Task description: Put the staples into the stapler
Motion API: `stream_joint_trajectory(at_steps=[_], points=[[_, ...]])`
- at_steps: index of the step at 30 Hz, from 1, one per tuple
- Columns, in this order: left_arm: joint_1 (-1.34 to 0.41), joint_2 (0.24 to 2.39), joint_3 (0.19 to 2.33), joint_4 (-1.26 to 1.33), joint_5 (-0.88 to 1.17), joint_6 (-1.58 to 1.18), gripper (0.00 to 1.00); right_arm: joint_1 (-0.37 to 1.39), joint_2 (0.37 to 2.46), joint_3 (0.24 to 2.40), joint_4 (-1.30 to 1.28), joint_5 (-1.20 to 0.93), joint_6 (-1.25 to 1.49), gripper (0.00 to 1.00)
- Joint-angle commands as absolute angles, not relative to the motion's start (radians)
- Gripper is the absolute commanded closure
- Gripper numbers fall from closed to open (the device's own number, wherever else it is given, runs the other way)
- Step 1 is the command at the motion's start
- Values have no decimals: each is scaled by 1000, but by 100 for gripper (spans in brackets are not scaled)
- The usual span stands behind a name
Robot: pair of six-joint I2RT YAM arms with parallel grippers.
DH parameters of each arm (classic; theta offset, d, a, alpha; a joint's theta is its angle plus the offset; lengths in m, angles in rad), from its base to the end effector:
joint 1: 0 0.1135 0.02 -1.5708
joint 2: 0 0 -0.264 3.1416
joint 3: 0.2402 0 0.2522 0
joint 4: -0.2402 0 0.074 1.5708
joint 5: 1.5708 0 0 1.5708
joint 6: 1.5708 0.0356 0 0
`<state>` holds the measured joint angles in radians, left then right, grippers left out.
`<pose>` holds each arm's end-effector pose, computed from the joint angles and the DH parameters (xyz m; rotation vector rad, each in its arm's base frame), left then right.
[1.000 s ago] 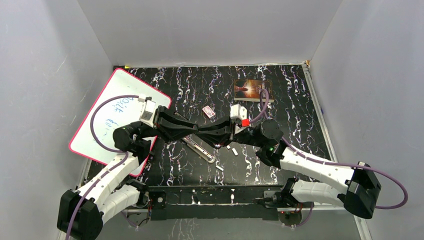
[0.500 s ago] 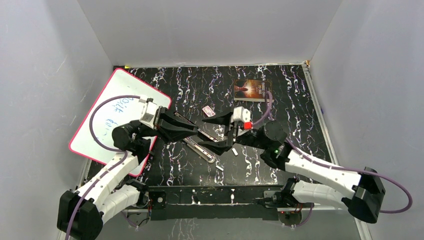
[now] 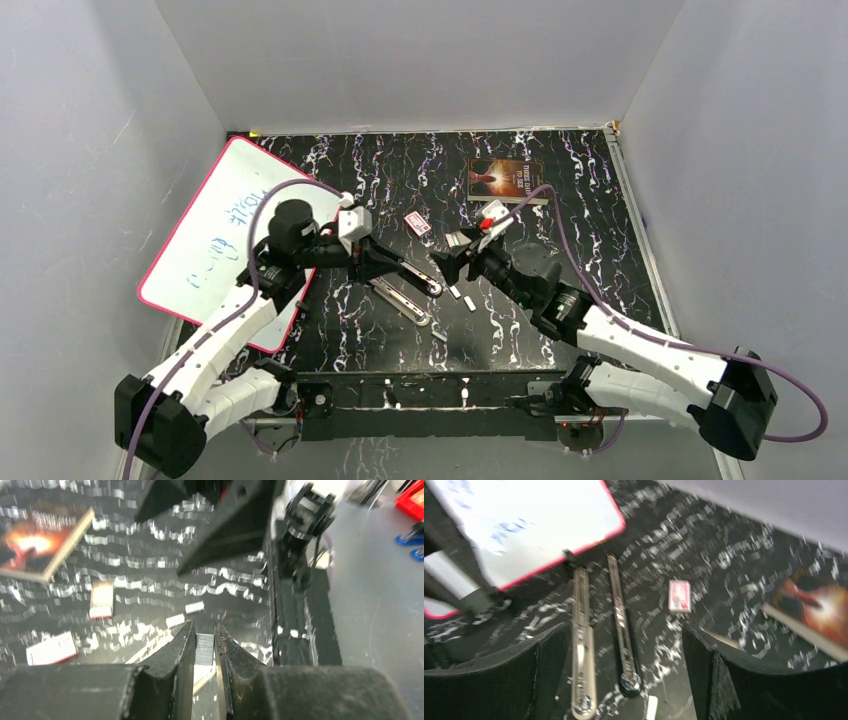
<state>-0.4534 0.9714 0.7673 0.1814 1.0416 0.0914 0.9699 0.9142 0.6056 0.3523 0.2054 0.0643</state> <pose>0.1799 -0.1218 0.3385 1.1969 1.2015 -1.0950 0.1299 0.1767 0.3101 -0.5303 1.4731 0.6645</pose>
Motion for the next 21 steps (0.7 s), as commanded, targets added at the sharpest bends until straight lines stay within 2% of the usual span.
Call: stream_joint_trajectory(at_steps=[1, 5, 16, 21], points=[[-477, 1003, 825, -236, 912, 406, 100, 852, 972, 632, 227, 228, 218, 11], [-531, 1007, 827, -336, 783, 472, 100, 761, 1001, 611, 211, 134, 306, 11], [-867, 1106, 766, -366, 435, 403, 100, 634, 906, 552, 197, 260, 452, 11], [-901, 1130, 751, -450, 321, 512, 100, 631, 903, 540, 202, 238, 450, 11]])
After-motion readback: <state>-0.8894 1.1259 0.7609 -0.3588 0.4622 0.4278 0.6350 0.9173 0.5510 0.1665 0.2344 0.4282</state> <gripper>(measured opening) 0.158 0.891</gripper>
